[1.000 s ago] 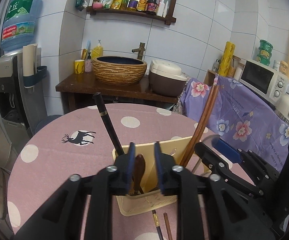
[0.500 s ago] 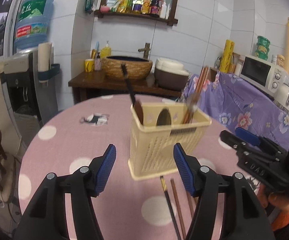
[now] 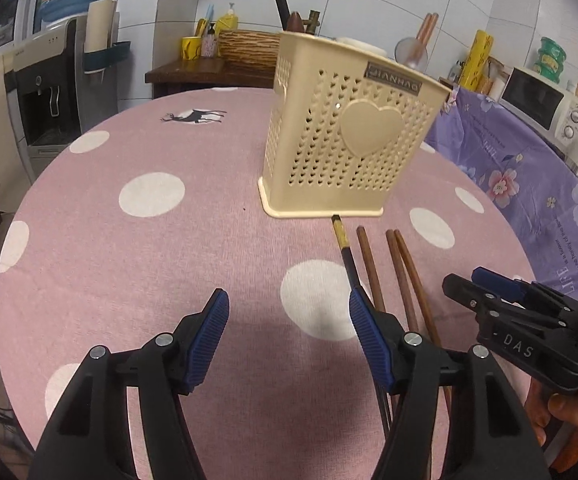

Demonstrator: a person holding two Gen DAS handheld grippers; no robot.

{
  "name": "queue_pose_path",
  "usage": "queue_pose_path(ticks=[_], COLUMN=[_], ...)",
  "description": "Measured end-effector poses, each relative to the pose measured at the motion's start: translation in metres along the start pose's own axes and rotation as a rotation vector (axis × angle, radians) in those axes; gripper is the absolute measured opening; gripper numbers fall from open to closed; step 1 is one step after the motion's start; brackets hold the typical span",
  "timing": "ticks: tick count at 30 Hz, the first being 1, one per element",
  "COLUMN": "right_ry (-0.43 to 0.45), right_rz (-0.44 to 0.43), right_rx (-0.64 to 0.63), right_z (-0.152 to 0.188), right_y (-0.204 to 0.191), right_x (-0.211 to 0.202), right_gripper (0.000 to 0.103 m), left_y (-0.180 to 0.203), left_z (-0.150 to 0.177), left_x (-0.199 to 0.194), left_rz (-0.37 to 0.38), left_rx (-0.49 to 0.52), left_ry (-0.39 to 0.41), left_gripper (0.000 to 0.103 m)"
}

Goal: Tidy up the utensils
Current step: 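Grasp the black gold-tipped chopstick with the left gripper while the right gripper grasps a brown chopstick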

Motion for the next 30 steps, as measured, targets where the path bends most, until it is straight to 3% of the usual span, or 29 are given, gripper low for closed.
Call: queue_pose_path(ticks=[7,12,17,30], right_ry=[-0.054,-0.059,-0.064,-0.063], right_rz=[-0.008,0.037,0.03,0.04], right_rx=[-0.013,-0.056,-0.072,-0.005], right_z=[0.01,0.015,0.015,0.012], right_y=[-0.015,-0.022,-0.019,0.026], right_x=[0.013,0.017,0.015,0.013], right_gripper=[0.039,0.029,0.011,0.007], left_y=[0.009,0.01,0.013,0.04], left_z=[0.004,0.008,0.009,-0.002], left_x=[0.009,0.014,0.018,0.04], left_rz=[-0.001,-0.001,0.002,0.055], left_rx=[0.043,0.039,0.046,0.091], left_ry=[-0.031,-0.046,-0.058,-0.109], left_gripper=[0.052,0.051,0.05,0.04])
Point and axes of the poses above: each gripper's, at about its wrist camera, not at the fingertips, and x roughly the way its jaws point, y to its right, z to its underside, the point moved 9 cm from there along x, roughly the way its jaws point, and after that the axes turned 1 degree about x, right-handed, at the moved point
